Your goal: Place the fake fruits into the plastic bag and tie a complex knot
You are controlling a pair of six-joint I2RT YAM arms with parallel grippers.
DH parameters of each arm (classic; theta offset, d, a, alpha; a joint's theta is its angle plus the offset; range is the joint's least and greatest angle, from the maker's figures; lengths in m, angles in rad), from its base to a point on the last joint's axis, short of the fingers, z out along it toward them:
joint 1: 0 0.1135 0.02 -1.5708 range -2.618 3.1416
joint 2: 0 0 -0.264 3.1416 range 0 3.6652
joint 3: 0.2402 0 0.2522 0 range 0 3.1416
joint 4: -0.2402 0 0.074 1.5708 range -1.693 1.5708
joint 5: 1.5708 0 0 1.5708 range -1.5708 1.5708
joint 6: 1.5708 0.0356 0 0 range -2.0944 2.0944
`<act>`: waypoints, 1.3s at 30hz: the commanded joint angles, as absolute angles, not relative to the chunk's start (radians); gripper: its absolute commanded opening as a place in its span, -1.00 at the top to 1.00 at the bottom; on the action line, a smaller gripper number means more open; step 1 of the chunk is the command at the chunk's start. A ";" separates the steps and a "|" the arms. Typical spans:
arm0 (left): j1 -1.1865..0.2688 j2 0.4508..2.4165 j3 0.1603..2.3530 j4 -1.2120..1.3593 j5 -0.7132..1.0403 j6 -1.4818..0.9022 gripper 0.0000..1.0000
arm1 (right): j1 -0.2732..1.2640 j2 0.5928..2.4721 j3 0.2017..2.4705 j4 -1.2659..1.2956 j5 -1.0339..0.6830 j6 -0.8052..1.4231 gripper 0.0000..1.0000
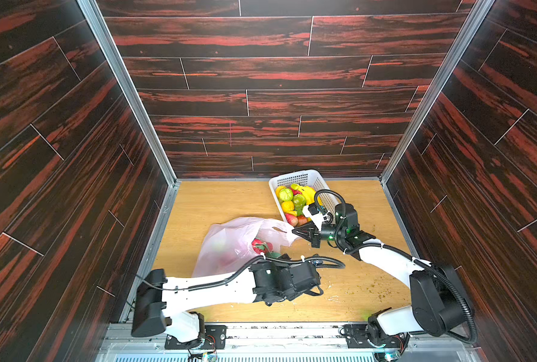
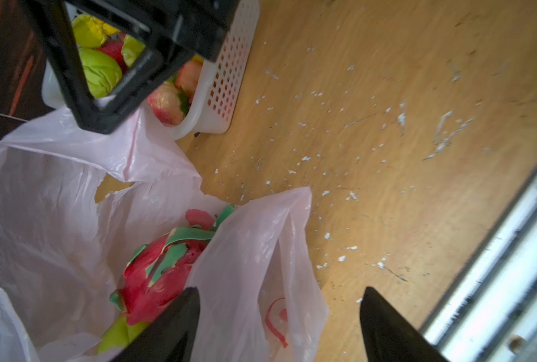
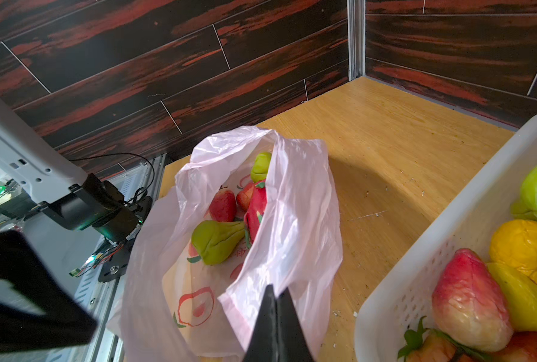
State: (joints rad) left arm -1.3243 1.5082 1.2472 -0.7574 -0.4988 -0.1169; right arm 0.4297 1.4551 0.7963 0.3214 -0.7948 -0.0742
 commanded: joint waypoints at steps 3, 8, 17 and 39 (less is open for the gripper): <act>-1.325 1.577 1.241 -0.802 -0.620 -0.069 -0.69 | 0.424 1.483 0.813 0.308 -0.819 -0.068 1.00; -1.323 1.622 1.242 -0.788 -0.687 -0.048 -0.68 | 0.423 1.478 0.813 0.305 -0.819 -0.061 1.00; -1.291 1.654 1.226 -0.726 -0.748 -0.005 -0.52 | 0.423 1.467 0.808 0.295 -0.818 -0.060 1.00; -1.244 1.361 1.120 -0.482 -0.574 0.032 0.73 | 0.420 1.361 0.810 0.298 -0.835 0.057 1.00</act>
